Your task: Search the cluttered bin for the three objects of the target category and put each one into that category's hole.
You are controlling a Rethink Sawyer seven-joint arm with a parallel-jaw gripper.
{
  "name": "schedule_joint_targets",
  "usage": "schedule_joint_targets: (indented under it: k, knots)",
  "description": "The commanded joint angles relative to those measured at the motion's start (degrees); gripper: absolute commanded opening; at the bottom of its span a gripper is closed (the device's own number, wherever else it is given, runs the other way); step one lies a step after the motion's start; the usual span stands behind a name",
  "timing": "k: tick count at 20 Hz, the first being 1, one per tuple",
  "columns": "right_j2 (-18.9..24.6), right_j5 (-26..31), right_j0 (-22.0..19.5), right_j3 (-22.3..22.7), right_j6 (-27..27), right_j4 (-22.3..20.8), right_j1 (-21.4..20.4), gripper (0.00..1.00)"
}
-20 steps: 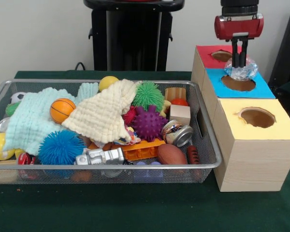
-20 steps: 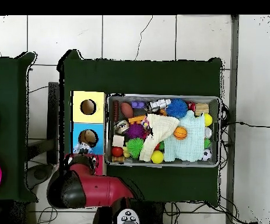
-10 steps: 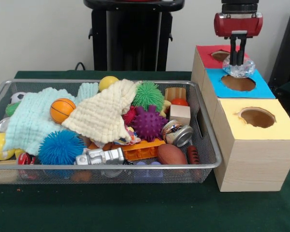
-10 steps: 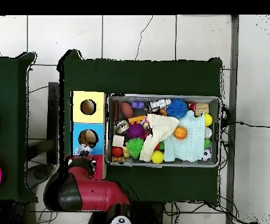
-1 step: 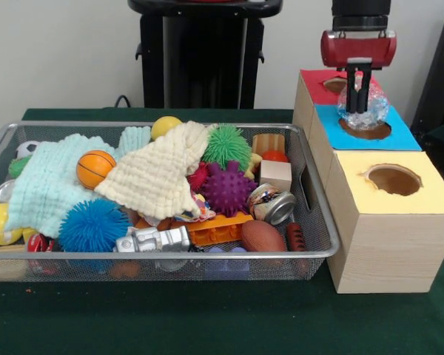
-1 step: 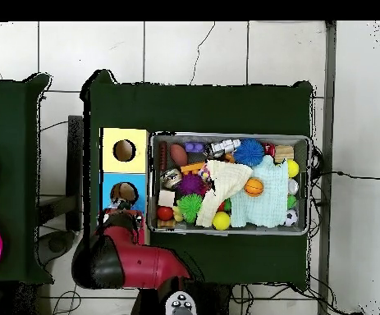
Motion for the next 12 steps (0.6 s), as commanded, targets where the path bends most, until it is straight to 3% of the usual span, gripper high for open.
schedule_joint_targets:
  k: [1, 5, 12]
  knots:
    - [4.30, -7.07, -3.32, -5.74, 12.04, -3.27, 10.04, 0.00]
    - [5.51, -7.41, -3.47, -6.46, 11.90, -3.34, 9.88, 0.00]
    - [5.06, -3.00, -2.48, -7.07, 10.67, -1.27, 7.29, 0.00]
